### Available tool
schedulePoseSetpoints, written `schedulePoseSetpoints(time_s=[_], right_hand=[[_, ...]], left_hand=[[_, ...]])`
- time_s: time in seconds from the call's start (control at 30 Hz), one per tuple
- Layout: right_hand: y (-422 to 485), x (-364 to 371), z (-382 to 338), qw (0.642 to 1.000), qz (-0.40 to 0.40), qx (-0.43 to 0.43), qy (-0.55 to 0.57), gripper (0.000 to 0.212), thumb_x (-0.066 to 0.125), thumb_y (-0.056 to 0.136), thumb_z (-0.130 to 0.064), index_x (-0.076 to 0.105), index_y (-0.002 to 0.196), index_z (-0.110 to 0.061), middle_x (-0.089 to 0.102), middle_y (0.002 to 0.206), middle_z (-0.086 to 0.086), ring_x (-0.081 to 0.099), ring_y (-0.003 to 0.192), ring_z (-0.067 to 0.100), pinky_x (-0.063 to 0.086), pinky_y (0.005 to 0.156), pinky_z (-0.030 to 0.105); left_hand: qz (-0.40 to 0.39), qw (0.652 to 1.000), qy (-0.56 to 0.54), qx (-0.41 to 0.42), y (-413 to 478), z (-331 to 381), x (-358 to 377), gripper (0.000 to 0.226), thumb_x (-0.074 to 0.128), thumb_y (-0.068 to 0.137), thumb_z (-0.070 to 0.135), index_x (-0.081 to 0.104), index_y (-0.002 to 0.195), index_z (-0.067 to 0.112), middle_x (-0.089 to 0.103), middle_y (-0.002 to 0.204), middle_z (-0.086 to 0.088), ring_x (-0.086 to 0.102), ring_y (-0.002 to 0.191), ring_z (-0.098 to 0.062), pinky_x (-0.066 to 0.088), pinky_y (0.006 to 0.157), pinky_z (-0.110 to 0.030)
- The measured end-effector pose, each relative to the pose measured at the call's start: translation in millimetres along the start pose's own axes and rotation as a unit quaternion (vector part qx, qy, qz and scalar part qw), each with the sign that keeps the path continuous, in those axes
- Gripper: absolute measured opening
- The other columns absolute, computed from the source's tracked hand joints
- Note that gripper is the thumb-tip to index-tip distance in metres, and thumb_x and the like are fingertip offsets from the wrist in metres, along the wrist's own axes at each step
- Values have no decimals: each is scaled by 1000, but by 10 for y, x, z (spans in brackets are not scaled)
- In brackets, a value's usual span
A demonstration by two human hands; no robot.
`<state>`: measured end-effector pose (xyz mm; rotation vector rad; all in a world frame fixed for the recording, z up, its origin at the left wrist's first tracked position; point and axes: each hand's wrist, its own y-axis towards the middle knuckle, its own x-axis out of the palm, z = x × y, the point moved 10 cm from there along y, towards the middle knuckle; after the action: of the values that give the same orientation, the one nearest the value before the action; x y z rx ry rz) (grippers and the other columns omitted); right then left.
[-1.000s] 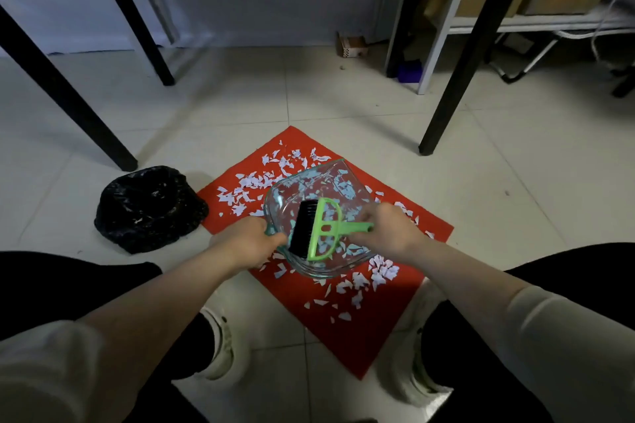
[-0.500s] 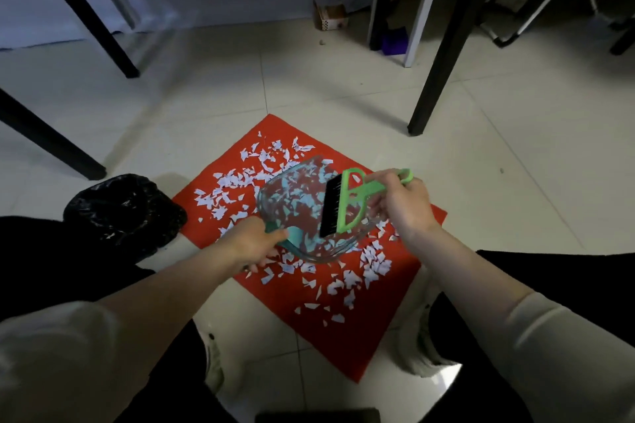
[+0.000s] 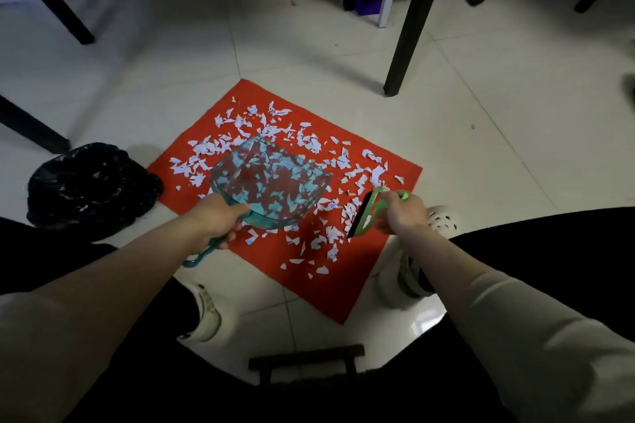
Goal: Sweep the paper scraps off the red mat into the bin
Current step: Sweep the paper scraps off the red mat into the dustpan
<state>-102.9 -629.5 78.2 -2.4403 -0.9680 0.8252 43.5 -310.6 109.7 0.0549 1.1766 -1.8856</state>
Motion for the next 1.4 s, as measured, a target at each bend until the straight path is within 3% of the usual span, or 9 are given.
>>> schedulePoseSetpoints(time_s=[0.17, 0.3, 0.47, 0.6, 0.87, 1.0, 1.13, 1.27, 1.4], right_hand=[[48, 236, 282, 999, 4, 15, -39, 25, 43, 97, -28, 59, 91, -9, 69, 92, 19, 68, 79, 36, 58, 77, 52], [32, 250, 339, 998, 26, 32, -46, 28, 40, 101, -24, 50, 77, -14, 65, 85, 18, 68, 80, 38, 58, 76, 52], [131, 271, 374, 997, 48, 46, -45, 23, 39, 101, -25, 52, 90, -8, 65, 91, 21, 67, 86, 40, 58, 79, 52], [235, 263, 365, 995, 71, 43, -57, 27, 41, 101, -26, 52, 80, -13, 65, 90, 17, 67, 88, 38, 57, 82, 52], [508, 303, 94, 973, 80, -26, -214, 37, 36, 103, -25, 57, 124, -4, 64, 111, 15, 55, 83, 26, 44, 71, 31], [690, 382, 239, 968, 51, 8, -247, 38, 38, 102, -26, 60, 117, 1, 63, 99, 16, 61, 92, 33, 51, 81, 40], [810, 440, 360, 962, 41, 18, -269, 32, 38, 102, -24, 60, 107, -1, 65, 107, 20, 57, 84, 30, 44, 69, 33], [862, 473, 446, 958, 36, 24, -284, 32, 40, 102, -22, 56, 118, 0, 62, 116, 21, 59, 104, 38, 43, 76, 34], [918, 557, 484, 955, 37, 26, -293, 35, 38, 103, -26, 55, 120, -1, 61, 118, 20, 59, 108, 39, 43, 78, 34]], left_hand=[[-8, 1000, -21, -6, 1, -52, 6, 17, 49, 101, 24, 58, 94, 11, 52, 65, -4, 45, 50, -14, 42, 44, -25], [-9, 1000, -30, 0, 11, 8, 16, 17, 51, 100, 24, 60, 96, 10, 53, 64, -4, 47, 50, -14, 43, 42, -25], [-12, 999, -45, 8, 26, 90, 33, 16, 50, 101, 22, 59, 94, 11, 53, 65, -4, 47, 49, -14, 43, 43, -25], [-13, 998, -61, -6, 47, 96, 29, 20, 52, 100, 24, 61, 92, 8, 54, 65, -4, 48, 50, -14, 44, 48, -27], [-22, 995, -90, -23, 145, 61, 75, 19, 52, 100, 26, 61, 92, 10, 55, 65, -4, 48, 49, -14, 44, 47, -27], [-17, 995, -96, -32, 216, 43, 110, 21, 52, 100, 25, 61, 90, 9, 54, 65, -4, 48, 49, -14, 44, 48, -27], [-23, 994, -96, -37, 282, 36, 176, 21, 49, 101, 24, 61, 97, 7, 53, 65, -3, 47, 49, -14, 43, 46, -25], [-16, 994, -93, -51, 355, 6, 222, 21, 49, 101, 24, 61, 101, 7, 54, 65, -3, 48, 48, -13, 43, 45, -25], [-13, 994, -91, -66, 410, -40, 270, 22, 50, 101, 25, 62, 97, 7, 55, 66, -4, 49, 50, -14, 44, 47, -26]])
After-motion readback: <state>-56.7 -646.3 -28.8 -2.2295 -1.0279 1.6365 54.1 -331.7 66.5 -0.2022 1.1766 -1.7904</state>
